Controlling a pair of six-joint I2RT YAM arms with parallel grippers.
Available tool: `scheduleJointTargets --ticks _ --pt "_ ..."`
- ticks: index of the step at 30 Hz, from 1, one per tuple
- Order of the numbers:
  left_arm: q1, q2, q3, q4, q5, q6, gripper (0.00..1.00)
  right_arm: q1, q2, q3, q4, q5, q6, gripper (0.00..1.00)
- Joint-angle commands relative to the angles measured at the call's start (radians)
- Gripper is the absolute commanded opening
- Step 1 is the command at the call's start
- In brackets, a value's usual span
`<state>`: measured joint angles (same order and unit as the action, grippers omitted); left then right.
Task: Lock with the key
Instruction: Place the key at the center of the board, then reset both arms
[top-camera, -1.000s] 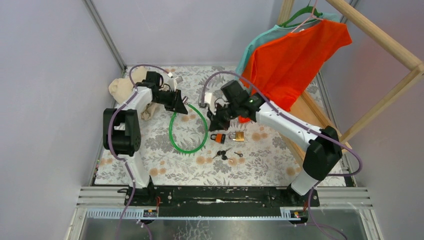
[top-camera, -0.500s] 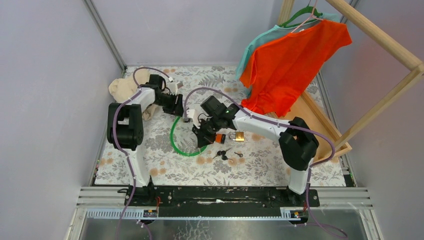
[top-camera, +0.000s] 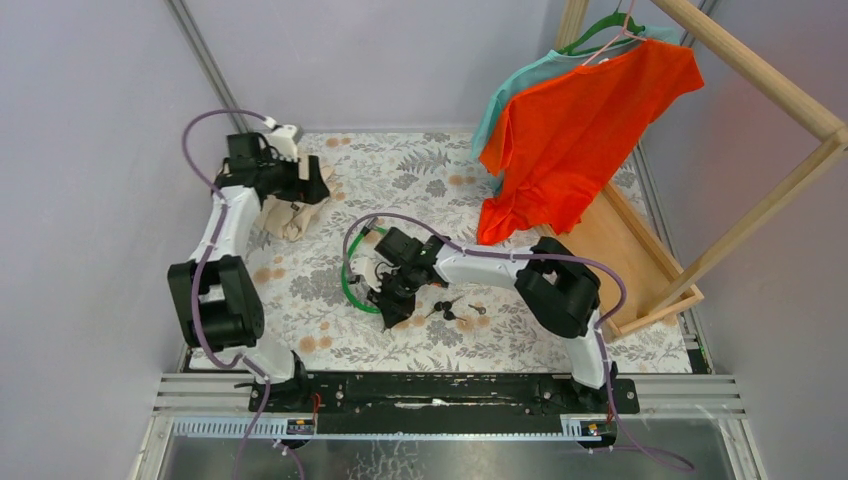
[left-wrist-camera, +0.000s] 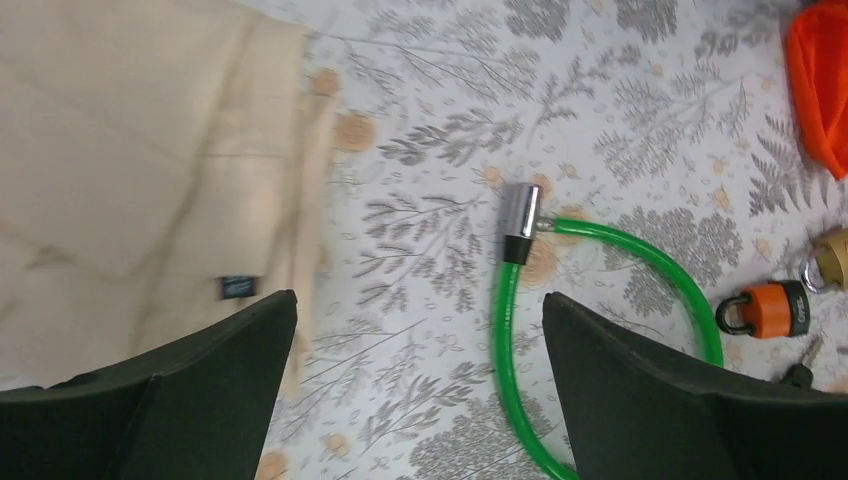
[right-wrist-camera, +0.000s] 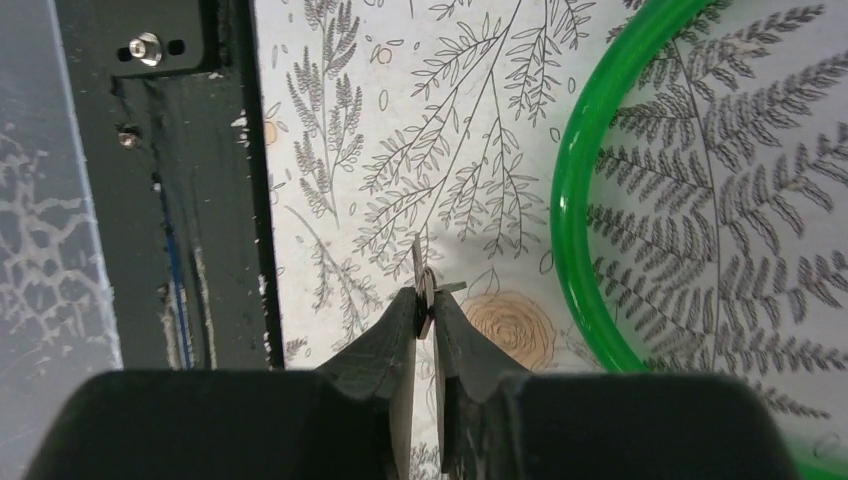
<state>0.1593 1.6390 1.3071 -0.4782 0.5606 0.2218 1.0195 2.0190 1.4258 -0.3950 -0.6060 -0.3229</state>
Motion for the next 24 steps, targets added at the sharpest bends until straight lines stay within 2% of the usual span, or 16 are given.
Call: scheduleJointTargets --ticks 1,3,5,11,12,16,20,22,24 --pt "0.044 -0.107 -0.054 0.125 0.037 -0.047 1.00 0.017 0.045 0.041 0.044 0.042 0.007 0.20" --pt "0.044 -0.144 -0.081 0.155 0.055 -0.075 1.00 0.017 0.060 0.055 0.039 0.045 0.008 0.30" --pt "0.045 -0.175 -0.104 0.182 0.064 -0.099 1.00 0.017 0.049 0.063 0.031 0.057 0.000 0.50" --pt "0.044 -0.256 -0.226 0.291 0.147 -0.127 1.00 -0.012 -0.106 0.010 0.023 0.180 -0.083 0.96" --pt "0.044 -0.270 -0.244 0.303 0.159 -0.128 1.00 -0.032 -0.148 -0.001 0.020 0.192 -0.092 1.00" --pt "0.044 -0.340 -0.343 0.395 0.174 -0.142 1.00 -0.134 -0.292 -0.056 0.007 0.229 -0.119 0.99" --pt "0.044 -0.401 -0.438 0.594 0.176 -0.245 1.00 -0.239 -0.435 -0.099 0.020 0.356 -0.131 0.99" --pt "0.045 -0.413 -0.438 0.613 0.125 -0.283 1.00 -0.294 -0.505 -0.123 0.035 0.414 -0.117 0.99" --pt "0.045 -0.411 -0.398 0.558 0.081 -0.267 1.00 -0.342 -0.579 -0.165 0.072 0.478 -0.091 0.99"
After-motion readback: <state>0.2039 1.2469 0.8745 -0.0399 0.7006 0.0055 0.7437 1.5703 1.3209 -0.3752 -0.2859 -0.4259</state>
